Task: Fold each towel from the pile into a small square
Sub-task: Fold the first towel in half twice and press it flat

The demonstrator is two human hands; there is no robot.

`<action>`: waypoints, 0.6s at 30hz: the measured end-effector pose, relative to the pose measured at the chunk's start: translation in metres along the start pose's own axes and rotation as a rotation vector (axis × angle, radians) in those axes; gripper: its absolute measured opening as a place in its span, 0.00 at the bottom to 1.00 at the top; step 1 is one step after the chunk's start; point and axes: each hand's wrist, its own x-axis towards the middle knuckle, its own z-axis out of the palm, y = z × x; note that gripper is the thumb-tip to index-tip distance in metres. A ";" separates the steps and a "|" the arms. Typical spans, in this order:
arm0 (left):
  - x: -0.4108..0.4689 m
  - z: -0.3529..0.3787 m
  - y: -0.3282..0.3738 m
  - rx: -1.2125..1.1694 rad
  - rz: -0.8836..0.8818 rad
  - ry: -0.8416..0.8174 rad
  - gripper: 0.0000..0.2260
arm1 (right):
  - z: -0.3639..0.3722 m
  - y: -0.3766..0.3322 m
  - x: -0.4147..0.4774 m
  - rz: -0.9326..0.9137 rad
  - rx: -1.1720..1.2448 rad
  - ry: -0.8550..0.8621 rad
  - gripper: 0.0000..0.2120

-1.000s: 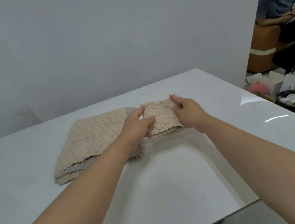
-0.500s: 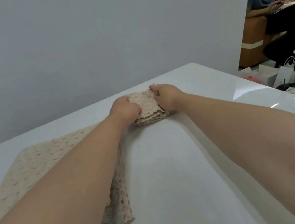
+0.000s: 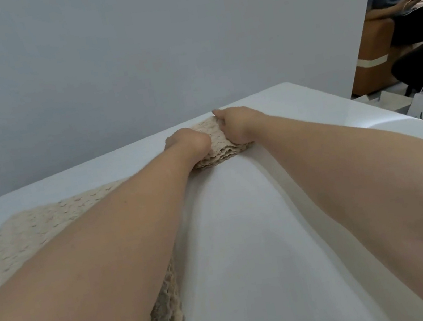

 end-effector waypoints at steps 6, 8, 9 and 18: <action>-0.001 0.006 0.013 0.421 0.038 0.200 0.21 | -0.010 0.000 -0.011 0.004 -0.022 0.260 0.23; 0.008 0.011 0.008 0.434 0.267 0.191 0.19 | -0.005 -0.005 -0.011 -0.067 -0.022 0.202 0.20; 0.013 0.014 0.004 0.415 0.338 0.129 0.19 | -0.001 -0.006 -0.012 -0.089 -0.043 0.156 0.19; 0.033 0.032 -0.020 0.435 0.379 -0.051 0.27 | 0.017 0.012 -0.002 -0.029 -0.057 -0.063 0.27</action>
